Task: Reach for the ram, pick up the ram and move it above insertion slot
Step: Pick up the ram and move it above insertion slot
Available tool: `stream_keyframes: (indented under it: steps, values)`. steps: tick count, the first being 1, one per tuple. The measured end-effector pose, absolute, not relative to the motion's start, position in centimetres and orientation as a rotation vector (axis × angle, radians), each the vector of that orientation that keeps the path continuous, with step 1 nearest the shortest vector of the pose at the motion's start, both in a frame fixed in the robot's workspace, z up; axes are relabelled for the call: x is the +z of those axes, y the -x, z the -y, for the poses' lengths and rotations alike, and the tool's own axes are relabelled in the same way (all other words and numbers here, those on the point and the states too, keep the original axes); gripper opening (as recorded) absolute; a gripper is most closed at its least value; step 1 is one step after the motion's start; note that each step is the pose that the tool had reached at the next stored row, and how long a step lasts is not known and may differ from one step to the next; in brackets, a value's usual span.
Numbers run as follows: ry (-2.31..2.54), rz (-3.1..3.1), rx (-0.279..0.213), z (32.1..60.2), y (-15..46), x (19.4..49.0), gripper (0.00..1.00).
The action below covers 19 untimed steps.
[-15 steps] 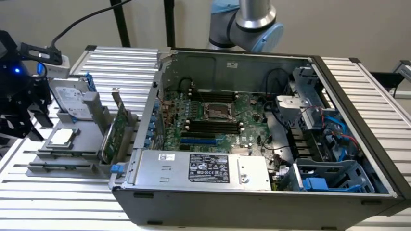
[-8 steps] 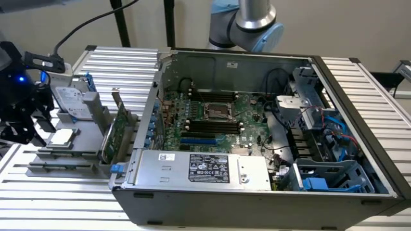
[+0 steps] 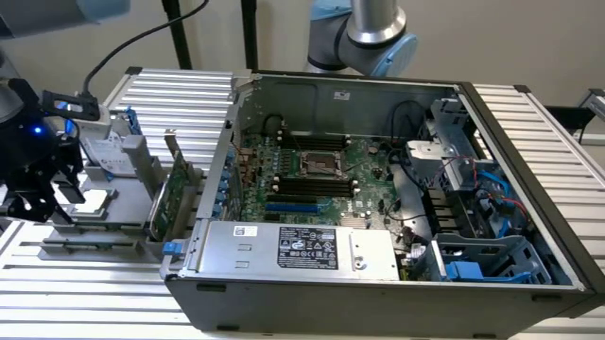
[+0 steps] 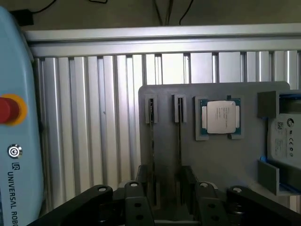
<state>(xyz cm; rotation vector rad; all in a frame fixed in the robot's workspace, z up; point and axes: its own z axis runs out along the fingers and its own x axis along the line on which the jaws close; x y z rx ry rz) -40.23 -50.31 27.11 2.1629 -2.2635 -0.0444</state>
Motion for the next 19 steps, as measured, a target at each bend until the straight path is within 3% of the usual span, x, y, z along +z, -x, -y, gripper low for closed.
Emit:
stream_keyframes:
  steps: [19]
  values:
    - [-2.164,2.263,-0.044,51.1,40.0,23.7,0.42]
